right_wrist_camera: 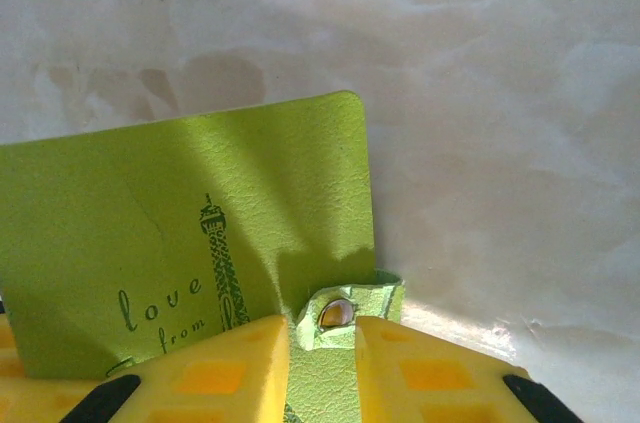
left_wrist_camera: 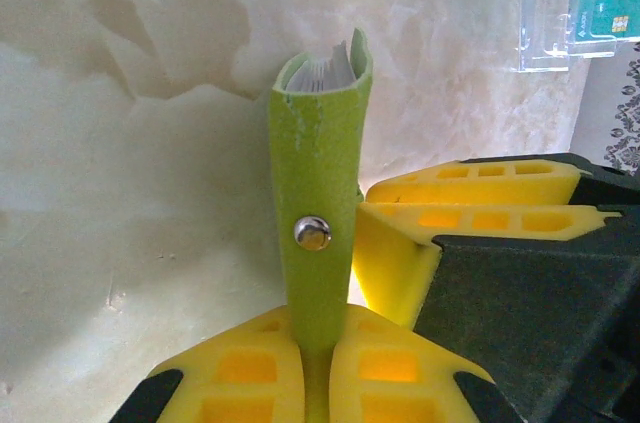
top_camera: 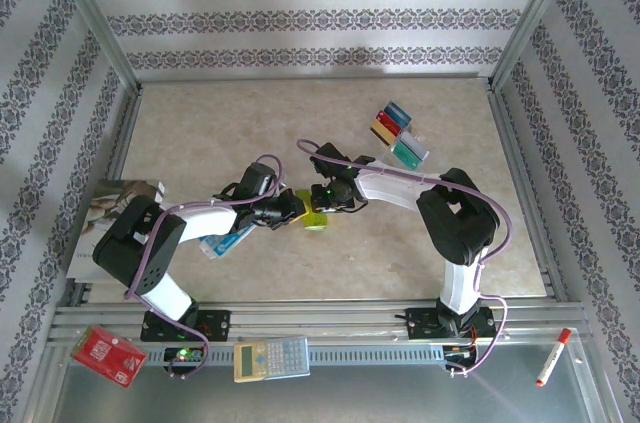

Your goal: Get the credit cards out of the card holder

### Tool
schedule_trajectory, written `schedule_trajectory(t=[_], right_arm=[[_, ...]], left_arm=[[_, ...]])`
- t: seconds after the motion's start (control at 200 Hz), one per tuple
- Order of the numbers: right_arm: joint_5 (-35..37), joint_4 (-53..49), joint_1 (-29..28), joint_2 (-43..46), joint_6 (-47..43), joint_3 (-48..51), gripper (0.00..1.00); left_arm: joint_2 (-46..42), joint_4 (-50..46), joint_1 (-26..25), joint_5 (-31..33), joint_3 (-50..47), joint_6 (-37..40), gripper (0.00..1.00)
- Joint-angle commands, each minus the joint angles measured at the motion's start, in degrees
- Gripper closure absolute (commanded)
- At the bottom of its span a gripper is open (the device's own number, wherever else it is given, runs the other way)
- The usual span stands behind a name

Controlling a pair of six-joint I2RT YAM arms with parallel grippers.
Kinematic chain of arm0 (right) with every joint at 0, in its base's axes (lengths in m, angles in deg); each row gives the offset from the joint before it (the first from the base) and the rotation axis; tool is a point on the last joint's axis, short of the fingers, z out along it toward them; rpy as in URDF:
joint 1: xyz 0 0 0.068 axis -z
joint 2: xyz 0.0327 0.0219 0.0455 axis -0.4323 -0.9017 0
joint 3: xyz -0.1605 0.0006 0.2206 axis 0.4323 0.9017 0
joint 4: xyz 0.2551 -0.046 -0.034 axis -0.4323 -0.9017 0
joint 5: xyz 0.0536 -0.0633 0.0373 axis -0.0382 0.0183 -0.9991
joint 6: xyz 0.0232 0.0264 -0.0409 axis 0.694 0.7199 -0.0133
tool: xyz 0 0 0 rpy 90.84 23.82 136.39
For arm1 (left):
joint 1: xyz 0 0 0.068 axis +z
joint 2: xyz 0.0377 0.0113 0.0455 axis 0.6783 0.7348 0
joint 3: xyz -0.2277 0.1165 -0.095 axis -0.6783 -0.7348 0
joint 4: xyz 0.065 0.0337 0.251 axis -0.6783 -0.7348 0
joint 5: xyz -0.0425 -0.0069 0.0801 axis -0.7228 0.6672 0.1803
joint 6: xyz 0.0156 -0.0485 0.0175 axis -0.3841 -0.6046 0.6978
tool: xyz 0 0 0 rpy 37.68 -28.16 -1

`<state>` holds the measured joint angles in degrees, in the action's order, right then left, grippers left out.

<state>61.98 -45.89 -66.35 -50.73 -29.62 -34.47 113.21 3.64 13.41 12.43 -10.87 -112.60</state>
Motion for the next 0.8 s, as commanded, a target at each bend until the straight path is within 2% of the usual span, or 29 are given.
schedule_trajectory(t=[0.0, 0.14, 0.41, 0.57, 0.794], right_arm=[[0.2, -0.9, -0.1, -1.1, -0.6, -0.4, 0.74], [4.5, -3.0, -0.3, -2.9, -1.2, -1.2, 0.75], [10.9, -7.2, -0.5, -1.4, -0.7, -2.6, 0.85], [14.2, -9.0, -0.5, -0.7, 0.3, -2.6, 0.95], [19.2, -11.2, 0.3, 0.5, 2.4, -1.9, 0.99]], left_arm=[[-0.1, -0.7, -0.5, 0.5, -0.5, 0.8, 1.0], [-0.3, -0.7, -0.5, 0.5, -0.5, 0.9, 1.0], [-0.5, -2.2, -0.5, 1.4, -0.6, 0.1, 1.0], [-0.4, -3.6, -0.5, 2.1, -0.3, 0.3, 1.0], [0.1, -4.3, -0.5, 1.9, -0.1, 0.4, 1.0]])
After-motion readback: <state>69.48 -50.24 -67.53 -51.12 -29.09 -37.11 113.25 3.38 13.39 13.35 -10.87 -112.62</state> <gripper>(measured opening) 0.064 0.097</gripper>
